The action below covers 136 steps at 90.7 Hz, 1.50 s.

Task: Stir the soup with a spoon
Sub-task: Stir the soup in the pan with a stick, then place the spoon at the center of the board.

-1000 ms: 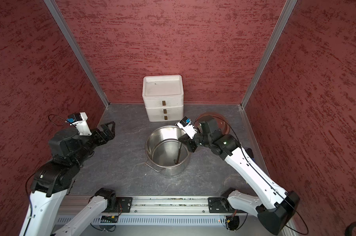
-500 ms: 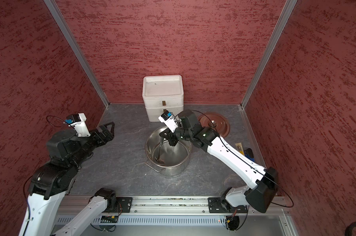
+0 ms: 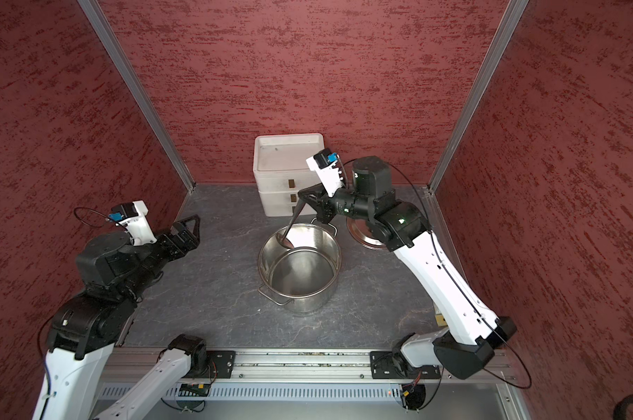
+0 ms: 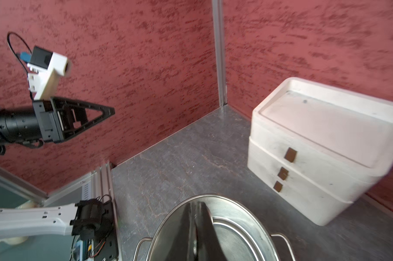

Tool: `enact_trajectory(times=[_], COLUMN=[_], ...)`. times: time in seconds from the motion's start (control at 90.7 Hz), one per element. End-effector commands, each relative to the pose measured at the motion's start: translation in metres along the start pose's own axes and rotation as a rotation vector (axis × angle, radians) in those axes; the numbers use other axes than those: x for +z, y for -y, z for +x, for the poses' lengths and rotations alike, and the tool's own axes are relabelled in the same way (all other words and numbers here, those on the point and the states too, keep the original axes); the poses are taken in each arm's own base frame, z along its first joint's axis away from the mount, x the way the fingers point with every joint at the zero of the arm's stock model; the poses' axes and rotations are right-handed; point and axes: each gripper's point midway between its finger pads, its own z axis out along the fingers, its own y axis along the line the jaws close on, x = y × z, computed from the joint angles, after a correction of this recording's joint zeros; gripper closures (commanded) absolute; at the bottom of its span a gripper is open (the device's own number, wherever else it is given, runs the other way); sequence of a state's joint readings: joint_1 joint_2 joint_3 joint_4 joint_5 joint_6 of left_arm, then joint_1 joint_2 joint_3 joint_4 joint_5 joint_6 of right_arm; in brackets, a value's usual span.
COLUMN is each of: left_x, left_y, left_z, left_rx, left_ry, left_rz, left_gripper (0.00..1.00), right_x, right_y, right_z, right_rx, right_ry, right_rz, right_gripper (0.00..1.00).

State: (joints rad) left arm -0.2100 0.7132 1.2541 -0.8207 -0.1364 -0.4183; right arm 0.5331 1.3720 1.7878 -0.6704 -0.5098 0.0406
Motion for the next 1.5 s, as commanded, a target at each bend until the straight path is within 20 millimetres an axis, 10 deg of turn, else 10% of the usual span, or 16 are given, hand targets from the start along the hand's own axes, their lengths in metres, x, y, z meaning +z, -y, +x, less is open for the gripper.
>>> enact_trajectory(times=[0.0, 0.353, 0.54, 0.915, 1.488], left_x=[0.004, 0.031, 0.044, 0.039, 0.040], left_y=[0.008, 0.024, 0.032, 0.032, 0.023], left_z=[-0.014, -0.013, -0.015, -0.018, -0.008], left_rx=[-0.009, 0.012, 0.021, 0.001, -0.005], left_ry=[0.042, -0.002, -0.018, -0.014, -0.042], left_rz=[0.024, 0.070, 0.092, 0.087, 0.055], left_gripper=[0.00, 0.00, 0.00, 0.00, 0.00], right_x=[-0.052, -0.175, -0.200, -0.163, -0.112], right_y=[0.002, 0.134, 0.195, 0.289, 0.328], right_z=[-0.027, 0.012, 0.059, 0.184, 0.290], right_rx=[0.111, 0.345, 0.519, 0.962, 1.295], right_ry=[0.064, 0.194, 0.267, 0.527, 0.597], right_rz=[-0.027, 0.621, 0.789, 0.625, 0.402], right_gripper=[1.00, 1.00, 1.00, 1.00, 1.00])
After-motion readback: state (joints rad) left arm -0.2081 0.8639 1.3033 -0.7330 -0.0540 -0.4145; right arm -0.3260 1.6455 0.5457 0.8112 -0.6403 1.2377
